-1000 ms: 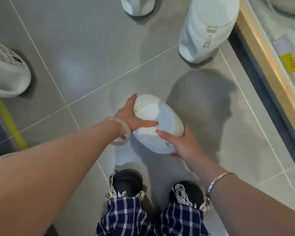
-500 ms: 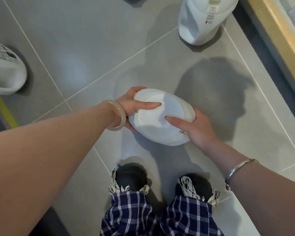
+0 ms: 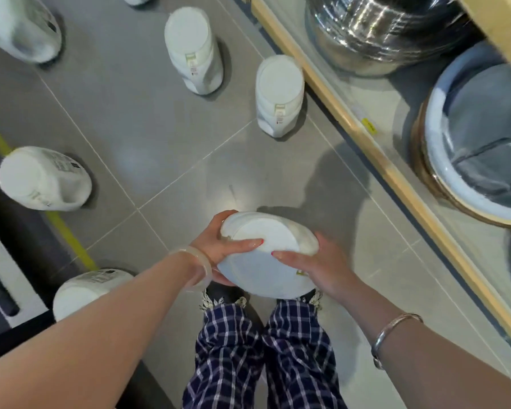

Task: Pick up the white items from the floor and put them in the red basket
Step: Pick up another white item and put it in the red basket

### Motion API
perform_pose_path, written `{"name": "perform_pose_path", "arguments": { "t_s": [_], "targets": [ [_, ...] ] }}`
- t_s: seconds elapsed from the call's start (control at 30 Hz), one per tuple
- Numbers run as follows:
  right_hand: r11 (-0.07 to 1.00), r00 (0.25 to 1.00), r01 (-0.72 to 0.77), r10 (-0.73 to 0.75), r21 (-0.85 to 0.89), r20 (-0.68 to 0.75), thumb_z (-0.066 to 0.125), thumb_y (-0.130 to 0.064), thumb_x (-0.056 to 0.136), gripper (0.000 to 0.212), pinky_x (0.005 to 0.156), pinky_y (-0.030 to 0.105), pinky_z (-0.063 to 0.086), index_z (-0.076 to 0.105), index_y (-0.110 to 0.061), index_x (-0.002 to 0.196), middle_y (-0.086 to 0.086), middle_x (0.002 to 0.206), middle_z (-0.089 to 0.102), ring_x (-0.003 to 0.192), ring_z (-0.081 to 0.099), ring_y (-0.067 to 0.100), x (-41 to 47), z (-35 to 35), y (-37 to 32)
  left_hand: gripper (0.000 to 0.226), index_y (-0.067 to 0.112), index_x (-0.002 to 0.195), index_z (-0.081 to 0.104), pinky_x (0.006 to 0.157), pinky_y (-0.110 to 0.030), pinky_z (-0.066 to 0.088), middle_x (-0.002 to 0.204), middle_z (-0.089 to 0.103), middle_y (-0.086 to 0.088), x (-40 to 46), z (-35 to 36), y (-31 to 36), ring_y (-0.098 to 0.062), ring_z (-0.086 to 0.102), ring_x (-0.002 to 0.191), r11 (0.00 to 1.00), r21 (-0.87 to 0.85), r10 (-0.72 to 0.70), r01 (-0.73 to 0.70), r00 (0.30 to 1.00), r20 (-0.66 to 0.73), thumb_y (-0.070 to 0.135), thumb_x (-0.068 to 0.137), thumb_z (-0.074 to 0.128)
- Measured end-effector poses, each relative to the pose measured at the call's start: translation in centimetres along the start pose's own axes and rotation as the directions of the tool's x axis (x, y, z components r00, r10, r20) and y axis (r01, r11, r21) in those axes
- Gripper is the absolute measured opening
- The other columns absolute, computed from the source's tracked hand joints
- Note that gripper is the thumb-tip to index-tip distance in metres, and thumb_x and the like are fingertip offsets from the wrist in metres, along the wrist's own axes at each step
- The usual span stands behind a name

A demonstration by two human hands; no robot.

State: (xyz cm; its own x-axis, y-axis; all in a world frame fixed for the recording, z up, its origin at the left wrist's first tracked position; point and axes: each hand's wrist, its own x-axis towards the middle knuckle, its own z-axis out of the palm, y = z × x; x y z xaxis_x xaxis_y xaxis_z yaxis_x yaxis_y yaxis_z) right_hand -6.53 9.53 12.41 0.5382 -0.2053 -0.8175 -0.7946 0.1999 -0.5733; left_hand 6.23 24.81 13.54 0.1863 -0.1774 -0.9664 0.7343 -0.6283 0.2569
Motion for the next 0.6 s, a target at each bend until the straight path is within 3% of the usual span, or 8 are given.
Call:
{"name": "perform_pose_path", "arguments": {
  "t_s": [0.1,0.2,0.27,0.37,0.5,0.6],
  "targets": [
    [1.0,0.999,0.03,-0.03,0.008,-0.013,0.081,-0.057,0.045,0.079,0.076,0.031,0.059,0.061,-0.029,0.116,-0.008,0.106,0.07,0.098,0.067,0.015,-6.1,-1.5,-3.1,0.071,0.044,0.124,0.04,0.06,-0.045,0.059,0.12,0.046,0.003,-6.2,1.6,2.0,-0.029,0.052,0.104,0.998,0.056,0.034,-0.034,0.999,0.003,0.025,0.069,0.08],
    [0.997,0.997,0.052,-0.05,0.048,-0.054,0.085,-0.04,0.059,0.06,0.064,0.016,0.055,0.063,-0.027,0.113,-0.013,0.096,0.07,0.093,0.067,0.009,-12.1,-3.1,-6.2,0.069,0.037,0.128,0.041,0.059,-0.038,0.057,0.121,0.047,0.004,-11.8,3.3,4.3,-0.022,0.052,0.099,0.975,0.174,0.135,-0.136,0.991,0.019,0.024,0.072,0.078],
    [0.997,0.992,0.056,-0.05,0.05,-0.119,0.084,-0.033,0.068,0.05,0.067,0.018,0.052,0.059,-0.03,0.111,-0.014,0.095,0.066,0.094,0.065,0.012,-16.2,-3.8,-7.7,0.067,0.035,0.128,0.04,0.058,-0.035,0.055,0.12,0.046,0.003,-15.4,4.5,5.4,-0.023,0.05,0.1,0.946,0.267,0.166,-0.183,0.982,0.086,0.021,0.074,0.077],
    [0.999,0.965,0.051,-0.05,-0.001,-0.258,0.08,-0.038,0.07,0.061,0.076,0.023,0.05,0.051,-0.033,0.123,-0.008,0.109,0.057,0.103,0.056,0.017,-22.1,-4.7,-8.6,0.061,0.042,0.118,0.042,0.065,-0.043,0.056,0.116,0.043,0.005,-20.6,6.5,6.6,-0.026,0.044,0.107,0.898,0.361,0.199,-0.251,0.964,0.175,0.021,0.074,0.077],
    [0.995,0.935,0.058,-0.025,0.082,-0.353,0.082,-0.049,0.061,0.071,0.066,0.022,0.044,0.052,-0.03,0.122,-0.002,0.116,0.059,0.104,0.058,0.021,-29.6,-5.9,-8.4,0.058,0.042,0.114,0.044,0.062,-0.046,0.056,0.118,0.043,0.004,-26.8,9.4,6.6,-0.03,0.043,0.113,0.863,0.403,0.208,-0.306,0.941,0.268,0.016,0.073,0.077],
    [0.981,0.91,0.063,0.019,0.183,-0.414,0.084,-0.039,0.065,0.069,0.074,0.026,0.046,0.055,-0.025,0.126,0.0,0.116,0.063,0.105,0.06,0.023,-35.0,-6.4,-7.2,0.057,0.043,0.113,0.045,0.07,-0.053,0.054,0.124,0.043,0.001,-30.8,12.2,5.9,-0.03,0.042,0.113,0.811,0.49,0.173,-0.319,0.931,0.32,0.016,0.074,0.077]
  ]
}}
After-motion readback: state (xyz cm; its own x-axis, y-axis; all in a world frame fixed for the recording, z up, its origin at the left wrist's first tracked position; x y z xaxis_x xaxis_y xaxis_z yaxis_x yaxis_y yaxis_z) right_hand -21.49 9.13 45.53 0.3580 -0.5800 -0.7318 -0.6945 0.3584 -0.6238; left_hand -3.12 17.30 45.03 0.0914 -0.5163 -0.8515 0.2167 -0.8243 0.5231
